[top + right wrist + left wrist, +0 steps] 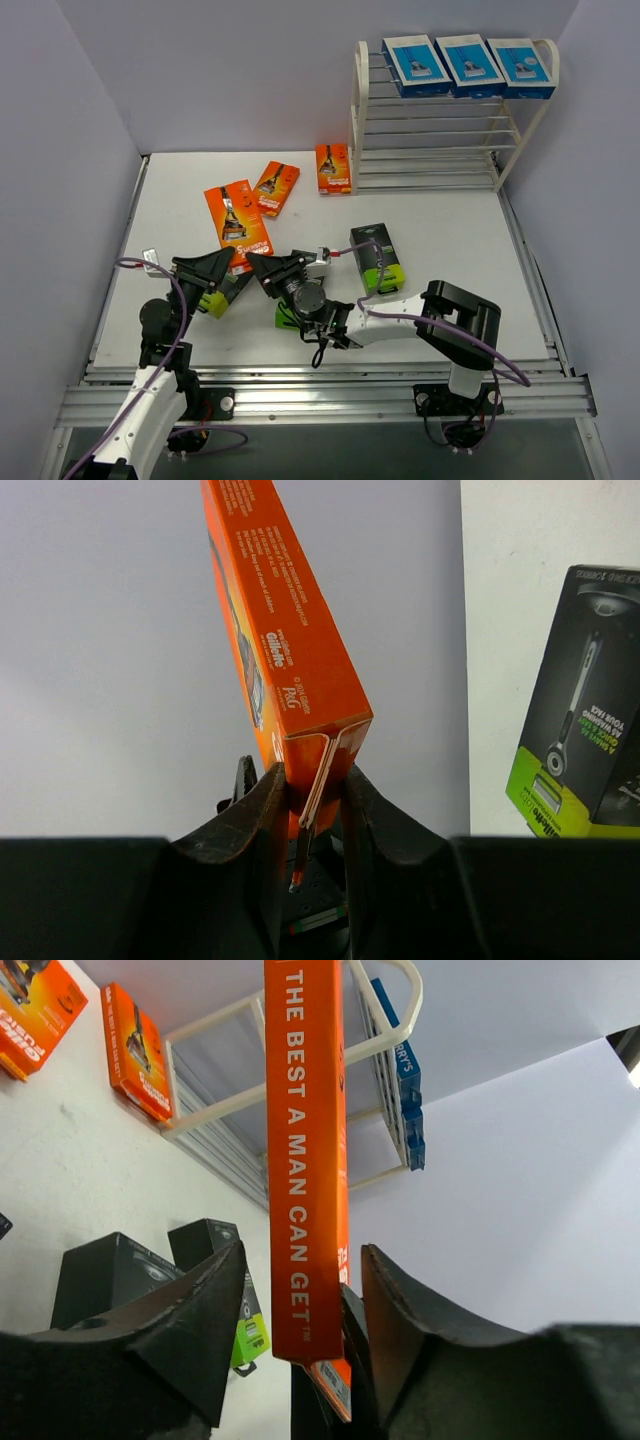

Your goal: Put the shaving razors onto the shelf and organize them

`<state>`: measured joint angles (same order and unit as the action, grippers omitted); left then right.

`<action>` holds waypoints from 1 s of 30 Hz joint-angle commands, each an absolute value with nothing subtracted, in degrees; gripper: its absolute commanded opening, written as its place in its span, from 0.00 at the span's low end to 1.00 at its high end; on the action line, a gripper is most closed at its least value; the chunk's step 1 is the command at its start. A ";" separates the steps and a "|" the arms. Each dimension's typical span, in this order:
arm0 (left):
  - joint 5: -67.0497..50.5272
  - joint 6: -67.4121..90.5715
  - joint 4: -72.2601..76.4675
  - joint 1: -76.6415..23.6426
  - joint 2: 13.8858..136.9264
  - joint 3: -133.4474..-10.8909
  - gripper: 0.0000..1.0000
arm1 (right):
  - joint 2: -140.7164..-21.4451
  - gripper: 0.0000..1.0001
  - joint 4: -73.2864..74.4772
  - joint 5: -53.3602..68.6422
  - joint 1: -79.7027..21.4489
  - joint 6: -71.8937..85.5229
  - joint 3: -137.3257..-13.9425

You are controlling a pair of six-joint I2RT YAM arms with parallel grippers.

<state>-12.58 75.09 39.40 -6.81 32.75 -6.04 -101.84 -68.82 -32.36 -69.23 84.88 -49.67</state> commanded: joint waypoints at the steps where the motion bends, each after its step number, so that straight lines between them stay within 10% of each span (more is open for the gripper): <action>1: -14.68 73.30 38.15 -6.94 33.04 -9.49 0.60 | -98.44 0.00 -72.34 -35.59 -68.38 84.55 -48.78; 10: -17.31 68.38 27.43 -6.33 34.63 -17.21 0.97 | -93.26 0.00 -71.99 -37.00 -66.80 84.11 -42.82; 30: -12.12 46.94 -5.71 -5.54 49.47 -47.97 0.95 | -51.78 0.00 -39.21 -31.65 -46.79 81.65 -22.16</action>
